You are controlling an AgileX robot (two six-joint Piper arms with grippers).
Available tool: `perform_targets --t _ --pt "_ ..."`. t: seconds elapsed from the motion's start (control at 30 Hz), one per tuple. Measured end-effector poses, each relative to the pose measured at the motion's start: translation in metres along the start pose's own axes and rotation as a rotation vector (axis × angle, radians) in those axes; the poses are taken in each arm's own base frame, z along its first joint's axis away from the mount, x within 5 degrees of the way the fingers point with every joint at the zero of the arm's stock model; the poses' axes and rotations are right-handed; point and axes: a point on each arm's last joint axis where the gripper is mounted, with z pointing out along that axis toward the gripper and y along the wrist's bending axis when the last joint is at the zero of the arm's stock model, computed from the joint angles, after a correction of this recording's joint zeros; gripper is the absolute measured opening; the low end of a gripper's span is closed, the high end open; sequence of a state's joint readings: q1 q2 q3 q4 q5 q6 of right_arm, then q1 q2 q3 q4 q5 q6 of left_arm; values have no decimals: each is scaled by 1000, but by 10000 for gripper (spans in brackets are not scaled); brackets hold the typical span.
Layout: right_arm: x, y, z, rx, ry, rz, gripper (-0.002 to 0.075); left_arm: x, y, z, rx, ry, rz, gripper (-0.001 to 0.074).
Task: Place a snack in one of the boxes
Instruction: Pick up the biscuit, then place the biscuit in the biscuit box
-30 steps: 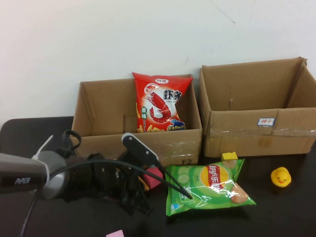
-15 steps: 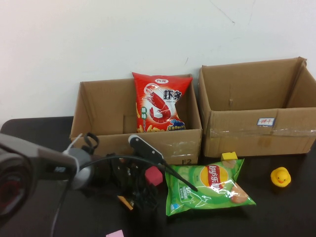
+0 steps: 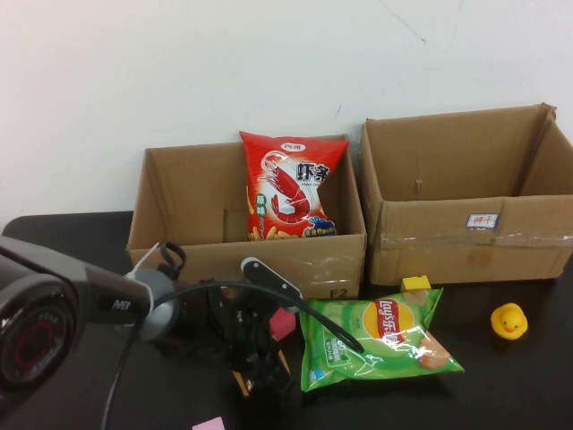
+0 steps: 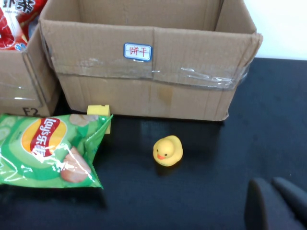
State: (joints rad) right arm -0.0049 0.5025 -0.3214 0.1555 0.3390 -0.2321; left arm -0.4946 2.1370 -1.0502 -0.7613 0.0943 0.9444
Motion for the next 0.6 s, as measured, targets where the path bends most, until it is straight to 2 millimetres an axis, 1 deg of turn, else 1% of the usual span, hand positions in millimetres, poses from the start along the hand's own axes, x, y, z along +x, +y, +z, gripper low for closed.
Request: perform_targets --t 0.07,0.13,0.2,0.27,0.33,0.43,0.53,0.6 --pt "0 0 0 0 0 0 -1 1 -2 0 21 15 0 52" --pt "0 0 0 0 0 0 -1 2 -4 -1 41 26 0 33" --pt "0 0 0 0 0 0 -1 0 -7 -8 82 39 5 22" --pt "0 0 0 0 -2 0 -1 -5 -10 -19 112 33 13 18" --pt "0 0 0 1 -4 0 -1 -12 -12 -35 133 10 22 18" --pt "0 0 0 1 -5 0 -1 -31 -16 -68 168 -53 49 16" --pt "0 0 0 1 -5 0 -1 -55 -19 -108 197 -145 85 15" --pt "0 0 0 1 -5 0 -1 -77 -21 -135 198 -242 117 15"
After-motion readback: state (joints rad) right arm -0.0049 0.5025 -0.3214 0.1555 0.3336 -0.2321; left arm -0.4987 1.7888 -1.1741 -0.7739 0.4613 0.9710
